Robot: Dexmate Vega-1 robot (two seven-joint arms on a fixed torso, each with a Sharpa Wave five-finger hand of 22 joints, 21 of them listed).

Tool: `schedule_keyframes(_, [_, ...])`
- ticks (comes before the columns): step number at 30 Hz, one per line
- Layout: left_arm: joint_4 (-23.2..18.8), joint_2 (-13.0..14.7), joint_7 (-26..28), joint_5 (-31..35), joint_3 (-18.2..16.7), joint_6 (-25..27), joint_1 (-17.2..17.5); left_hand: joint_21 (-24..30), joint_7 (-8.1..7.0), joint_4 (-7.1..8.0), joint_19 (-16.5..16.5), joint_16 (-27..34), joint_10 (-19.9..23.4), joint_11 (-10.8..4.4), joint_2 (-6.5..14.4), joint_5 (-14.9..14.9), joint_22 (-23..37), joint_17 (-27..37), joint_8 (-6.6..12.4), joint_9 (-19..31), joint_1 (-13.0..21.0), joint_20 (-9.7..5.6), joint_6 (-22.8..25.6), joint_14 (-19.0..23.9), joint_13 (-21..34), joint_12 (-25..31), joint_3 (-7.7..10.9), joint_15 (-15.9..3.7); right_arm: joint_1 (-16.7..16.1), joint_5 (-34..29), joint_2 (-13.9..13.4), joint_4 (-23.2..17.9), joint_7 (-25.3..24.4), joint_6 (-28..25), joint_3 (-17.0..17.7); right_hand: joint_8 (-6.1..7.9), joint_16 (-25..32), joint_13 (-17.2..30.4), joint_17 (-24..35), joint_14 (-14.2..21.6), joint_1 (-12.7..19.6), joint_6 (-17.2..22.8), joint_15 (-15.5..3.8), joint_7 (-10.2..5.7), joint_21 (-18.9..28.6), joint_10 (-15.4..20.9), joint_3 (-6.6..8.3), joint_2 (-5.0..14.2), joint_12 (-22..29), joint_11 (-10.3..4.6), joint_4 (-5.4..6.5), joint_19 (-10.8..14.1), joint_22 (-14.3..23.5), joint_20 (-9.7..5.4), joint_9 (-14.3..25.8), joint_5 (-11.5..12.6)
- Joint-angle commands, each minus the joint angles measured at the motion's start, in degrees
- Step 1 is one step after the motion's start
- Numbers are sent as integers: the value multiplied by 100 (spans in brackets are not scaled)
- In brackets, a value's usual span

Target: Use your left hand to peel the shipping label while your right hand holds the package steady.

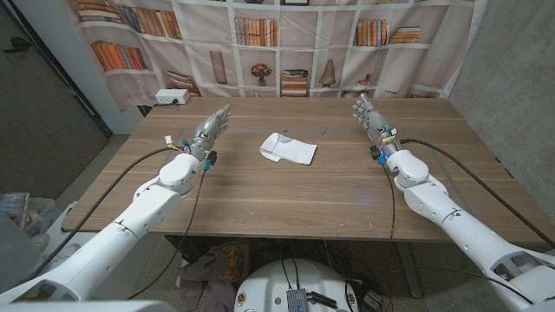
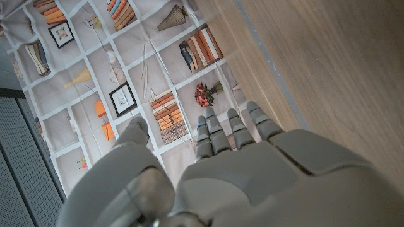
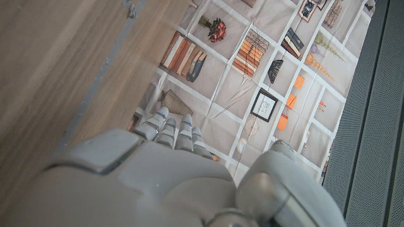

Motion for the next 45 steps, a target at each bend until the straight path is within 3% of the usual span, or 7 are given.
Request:
schedule_keyframes(1, [-45,238,192,729,234,346,-296,-29,20,-87,17,40,102,-46,-67,19,23,40,93,31,82,49,114,77,32,58,20,-21,26,-105,-63,13,-60,86,31,7,6,15,10,-17,73,16,10,22,24,11,26,16,21,22,-25,16,15,11,28,-3])
schedule_keyframes(6, [183,-33,322,725,223,101,-334,-54,127,-171,-11,30,208,-31,-87,51,28,53,166,53,198,114,269,45,57,77,54,-14,24,-124,-107,-33,-36,76,32,4,6,15,9,-14,82,16,12,24,24,3,25,14,14,21,-32,19,15,11,28,-6])
schedule_keyframes(7, [236,-123,319,640,190,-5,-318,-110,283,-239,-114,-60,256,-27,-63,81,24,55,236,62,310,3,458,-190,75,77,102,-31,28,-119,-108,-34,-29,72,32,3,6,15,9,-13,84,17,8,24,25,6,25,13,15,21,-35,21,15,14,28,-7])
schedule_keyframes(9, [58,32,525,1043,307,292,-366,-196,359,-298,-291,-140,467,39,4,115,15,56,328,53,426,-198,741,-460,99,124,169,-46,42,-119,-113,-32,-12,67,29,2,7,14,9,-11,87,17,8,25,25,9,26,13,15,27,-37,22,15,16,28,-7])
schedule_keyframes(20, [351,39,127,1108,430,286,-650,-229,-154,-562,-346,-78,668,-404,-36,152,-6,35,408,45,820,-251,979,-410,160,115,294,-189,117,-272,-107,3,-137,145,38,-7,28,14,9,54,100,17,6,32,50,33,19,3,17,7,-53,97,16,19,29,-13])
schedule_keyframes(24, [325,146,208,1449,560,471,-748,-211,-354,-641,-278,-56,703,-407,-91,149,-12,29,382,62,954,-305,864,-315,186,115,315,-260,130,-272,-77,52,-164,217,59,-9,35,13,9,81,99,20,7,36,56,45,15,-1,19,3,-56,120,16,8,30,-15])
schedule_keyframes(45, [571,222,-1,2435,1116,831,-1294,-216,-467,-650,-237,-31,836,-451,-153,131,-10,42,510,73,1109,-198,1098,-186,229,121,314,-269,146,-531,-114,139,-305,519,92,-46,37,11,9,140,122,-47,-14,66,56,78,14,10,14,-11,-76,164,17,5,32,-20])
